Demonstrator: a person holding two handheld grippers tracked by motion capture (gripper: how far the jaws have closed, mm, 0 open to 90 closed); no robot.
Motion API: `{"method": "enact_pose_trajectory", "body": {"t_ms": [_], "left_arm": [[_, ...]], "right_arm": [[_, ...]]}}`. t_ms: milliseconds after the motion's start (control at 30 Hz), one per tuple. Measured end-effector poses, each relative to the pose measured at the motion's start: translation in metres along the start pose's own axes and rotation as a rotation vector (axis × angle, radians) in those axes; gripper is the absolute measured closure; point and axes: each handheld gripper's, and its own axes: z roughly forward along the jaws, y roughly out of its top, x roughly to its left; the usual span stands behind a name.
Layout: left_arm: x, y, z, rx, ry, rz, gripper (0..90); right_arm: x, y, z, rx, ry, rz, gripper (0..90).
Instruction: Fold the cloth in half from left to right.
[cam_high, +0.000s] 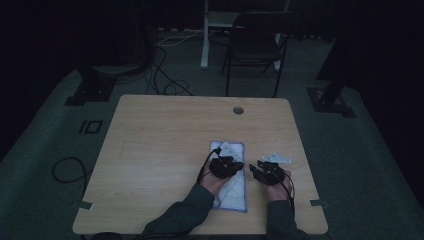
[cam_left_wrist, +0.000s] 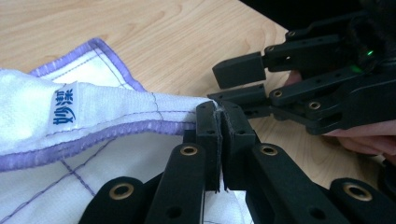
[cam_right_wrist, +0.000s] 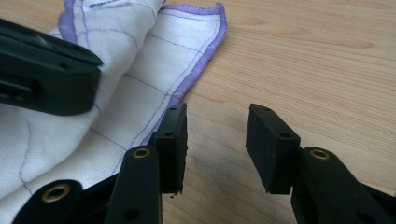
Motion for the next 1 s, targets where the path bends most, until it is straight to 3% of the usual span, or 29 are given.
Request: {"method": "enact_pose_trajectory", "body": {"t_ms": [333,400,500,667,833,1000], "left_arm": [[0.0,-0.005,0.011,0.049,0.02,0.006,87.2],[0.0,-0.005,0.009,0.039,0.007,-0.001,77.5],[-0.004,-0.003,-0.001,0.025,0.005,0.016,66.9],[-0.006,0.001,-0.028,-0.009,0.029,0.036,62.2],[0.001,-0.005,-0.052,-0.029,0.068,0.008,61.4],[0.01,-0.019,-0.07,-0.019,0.102,-0.035,60.6]], "right_arm": [[0.0,0.0,0.0,0.0,0.0,0.0,58.8],[0.0,0.0,0.0,-0.001,-0.001,0.001,58.8],[-0.001,0.0,-0.001,-0.003,-0.002,0.006,58.8],[-0.001,0.0,-0.001,-0.004,-0.002,0.009,58.8],[0.001,0.0,-0.003,-0.006,0.004,0.002,58.7],[0.004,-0.001,-0.005,-0.011,0.01,-0.001,58.5]]}}
